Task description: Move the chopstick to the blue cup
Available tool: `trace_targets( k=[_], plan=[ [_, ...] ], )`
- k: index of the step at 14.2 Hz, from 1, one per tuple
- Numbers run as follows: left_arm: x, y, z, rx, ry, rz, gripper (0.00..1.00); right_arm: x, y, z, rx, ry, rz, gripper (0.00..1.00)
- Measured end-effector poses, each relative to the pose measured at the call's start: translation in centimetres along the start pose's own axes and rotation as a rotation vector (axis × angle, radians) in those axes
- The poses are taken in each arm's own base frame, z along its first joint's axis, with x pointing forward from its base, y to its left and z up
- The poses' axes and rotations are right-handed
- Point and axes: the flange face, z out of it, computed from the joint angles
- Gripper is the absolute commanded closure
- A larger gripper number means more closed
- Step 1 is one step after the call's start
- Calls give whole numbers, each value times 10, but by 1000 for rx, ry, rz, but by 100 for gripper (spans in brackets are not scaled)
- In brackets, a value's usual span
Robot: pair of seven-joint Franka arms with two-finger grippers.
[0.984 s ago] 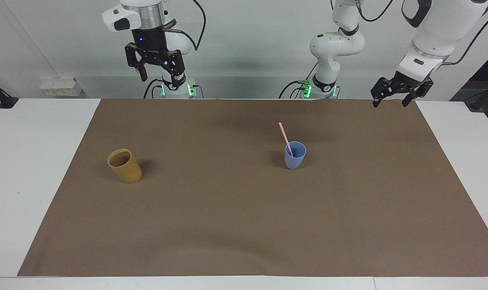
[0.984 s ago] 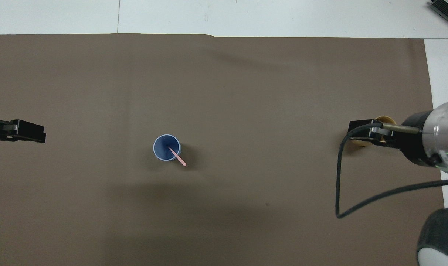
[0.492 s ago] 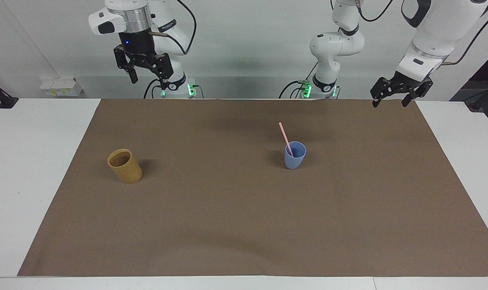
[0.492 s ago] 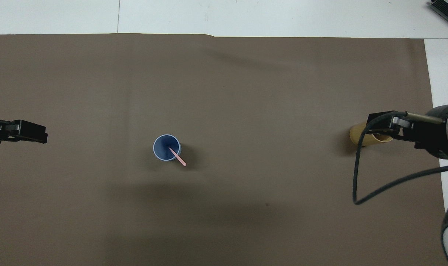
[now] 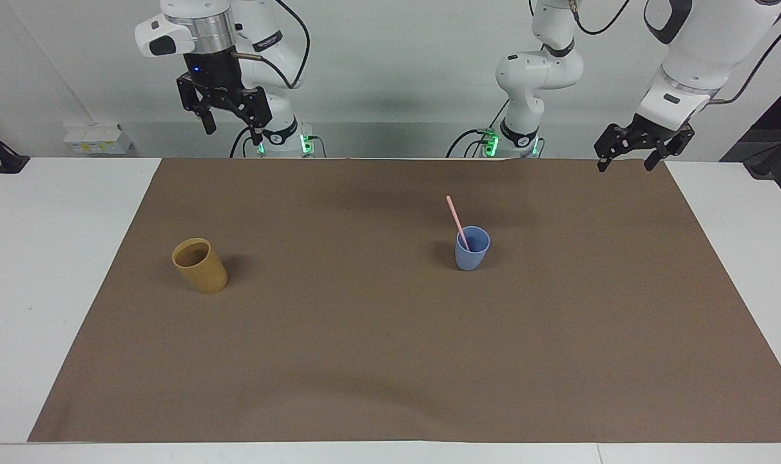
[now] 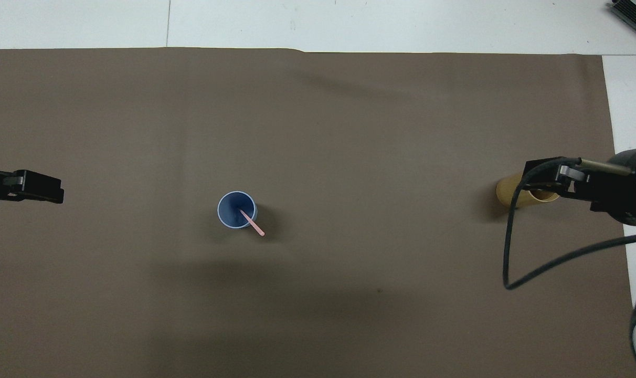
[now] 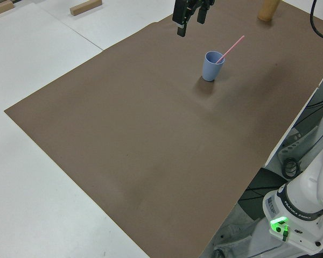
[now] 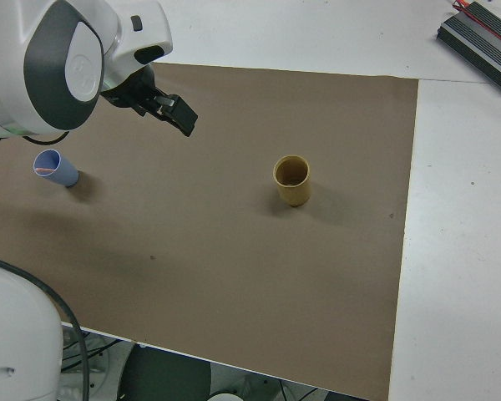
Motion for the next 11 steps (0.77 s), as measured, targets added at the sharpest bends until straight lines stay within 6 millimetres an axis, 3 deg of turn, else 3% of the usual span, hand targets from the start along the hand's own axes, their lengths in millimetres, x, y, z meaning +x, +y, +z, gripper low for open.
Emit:
trace_targets(
  k=[11],
  plan=[
    [0,0,0,0,0,0,0,2,2,-2,3,5,-34,0]
  ],
)
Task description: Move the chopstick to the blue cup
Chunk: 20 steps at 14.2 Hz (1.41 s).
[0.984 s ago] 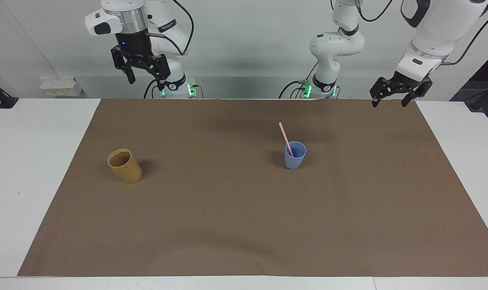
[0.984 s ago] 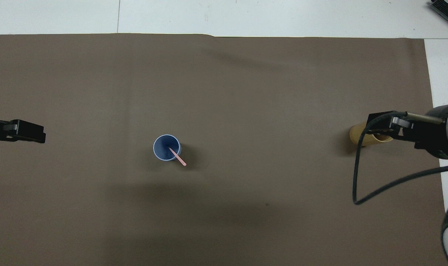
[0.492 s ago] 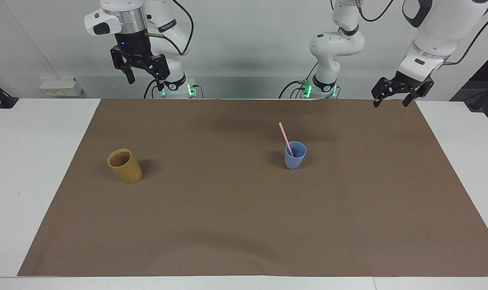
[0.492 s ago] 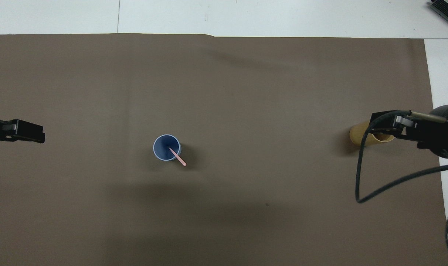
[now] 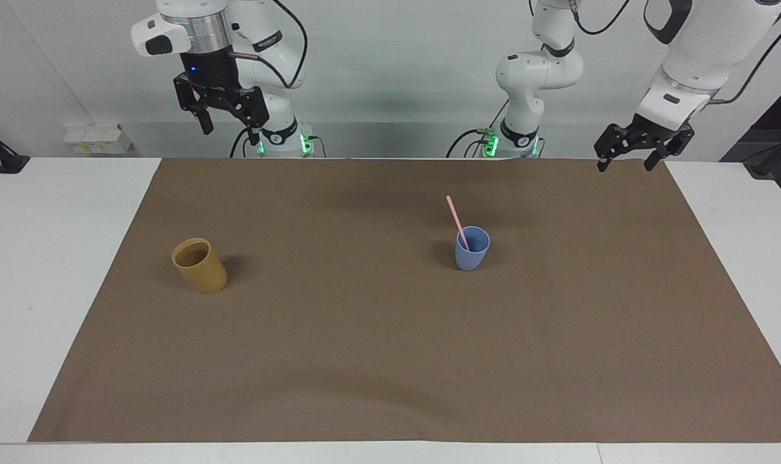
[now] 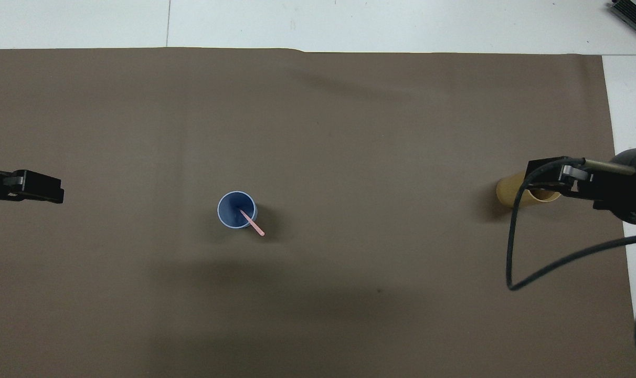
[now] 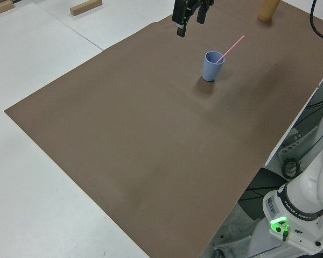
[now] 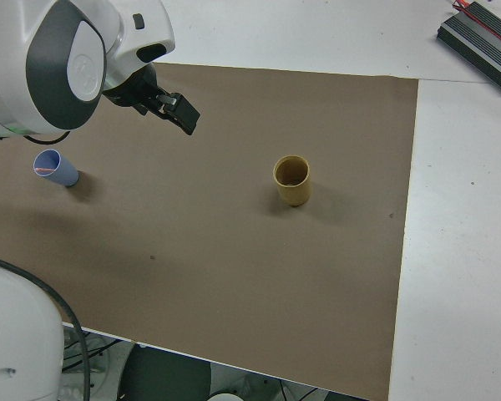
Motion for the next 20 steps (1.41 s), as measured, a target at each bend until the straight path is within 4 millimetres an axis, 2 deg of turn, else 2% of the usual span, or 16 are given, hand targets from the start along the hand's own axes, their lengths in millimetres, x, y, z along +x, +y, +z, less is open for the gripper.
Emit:
trace_targets(
  k=[7,14,20],
  plan=[
    [0,0,0,0,0,0,0,5,21,-1,5,-20,-45,0],
    [0,0,0,0,0,0,0,5,19,5,0,-92,-69,0],
    [0,0,0,0,0,0,0,14,24,-4,-5,-135,-81,0]
  ],
)
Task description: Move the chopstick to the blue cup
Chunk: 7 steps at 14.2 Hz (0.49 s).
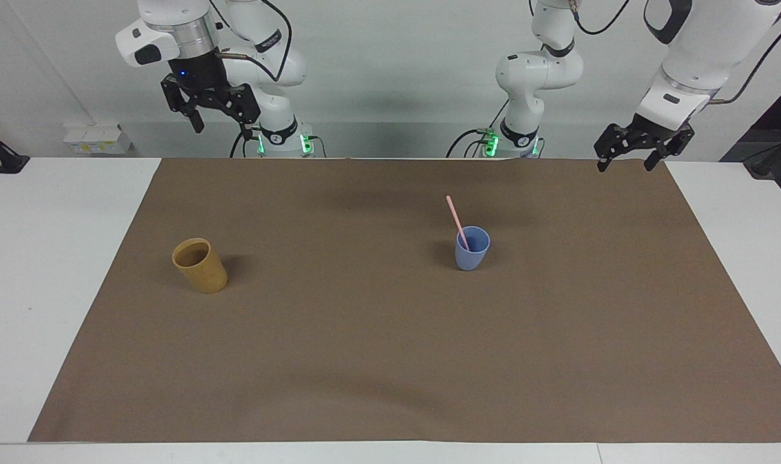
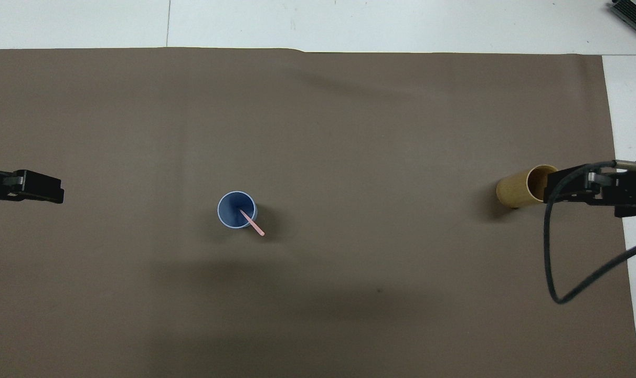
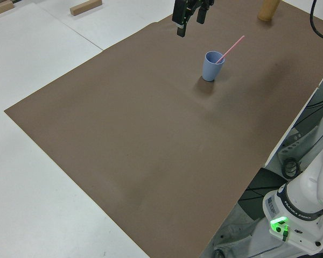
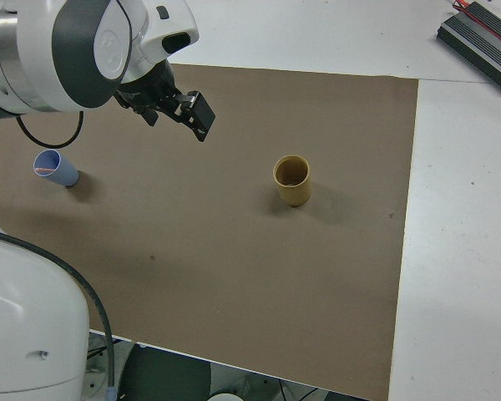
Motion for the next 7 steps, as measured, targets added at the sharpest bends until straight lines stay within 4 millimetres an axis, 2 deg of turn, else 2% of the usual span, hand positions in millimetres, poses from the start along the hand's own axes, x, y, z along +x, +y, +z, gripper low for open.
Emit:
trace_targets(
  k=[3,7],
  plan=[
    [0,0,0,0,0,0,0,6,6,-4,5,5,-32,0],
    [0,0,0,0,0,0,0,16,28,-3,9,3,-50,0]
  ],
)
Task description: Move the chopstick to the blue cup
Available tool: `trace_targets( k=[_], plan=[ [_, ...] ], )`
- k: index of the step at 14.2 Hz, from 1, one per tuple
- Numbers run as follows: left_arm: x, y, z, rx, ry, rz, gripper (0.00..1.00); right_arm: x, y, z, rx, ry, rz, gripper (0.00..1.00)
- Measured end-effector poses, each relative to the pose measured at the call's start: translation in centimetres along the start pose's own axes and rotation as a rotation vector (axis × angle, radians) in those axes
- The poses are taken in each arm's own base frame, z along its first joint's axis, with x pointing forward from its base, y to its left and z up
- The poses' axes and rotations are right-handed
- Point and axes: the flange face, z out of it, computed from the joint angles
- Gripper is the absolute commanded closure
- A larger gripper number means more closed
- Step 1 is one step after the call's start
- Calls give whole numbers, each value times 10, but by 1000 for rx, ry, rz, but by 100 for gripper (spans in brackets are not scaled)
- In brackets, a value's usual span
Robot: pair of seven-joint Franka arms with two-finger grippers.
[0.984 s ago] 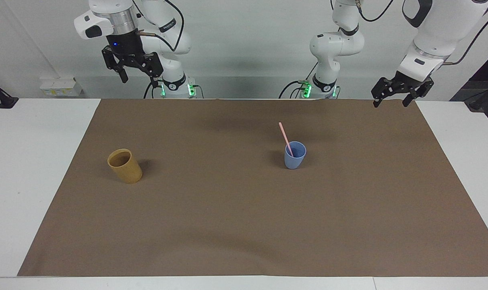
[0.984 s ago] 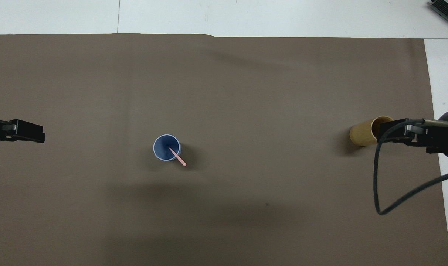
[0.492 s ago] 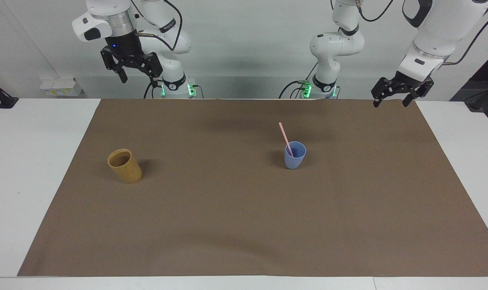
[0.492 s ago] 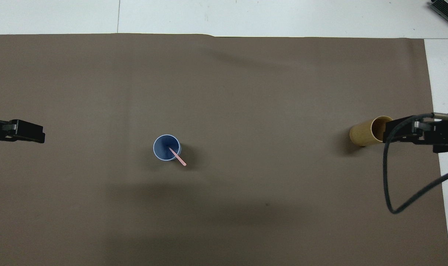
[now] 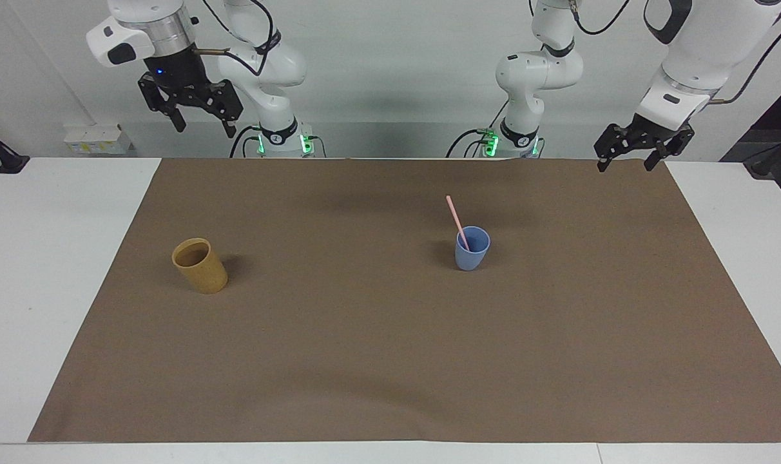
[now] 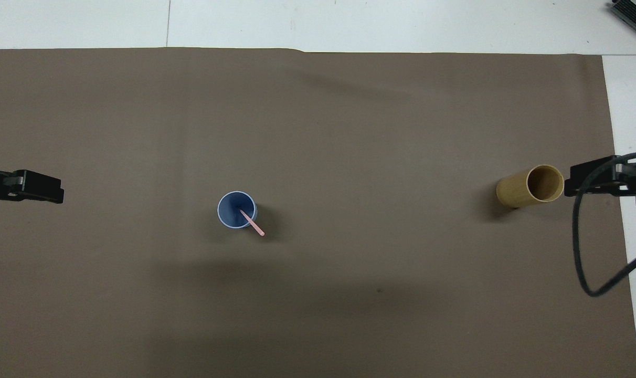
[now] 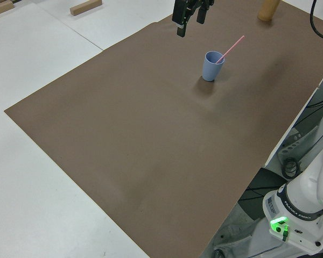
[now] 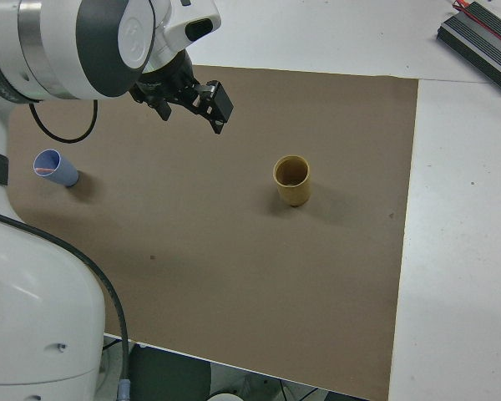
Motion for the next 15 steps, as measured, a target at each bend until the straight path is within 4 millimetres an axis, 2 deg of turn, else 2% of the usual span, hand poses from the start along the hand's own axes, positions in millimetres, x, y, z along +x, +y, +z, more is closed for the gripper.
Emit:
trace_targets(
  k=[2,15],
  plan=[
    [0,0,0,0,0,0,0,2,7,-1,4,1,4,0],
    [0,0,0,0,0,0,0,0,2,-3,11,6,-7,0]
  ],
)
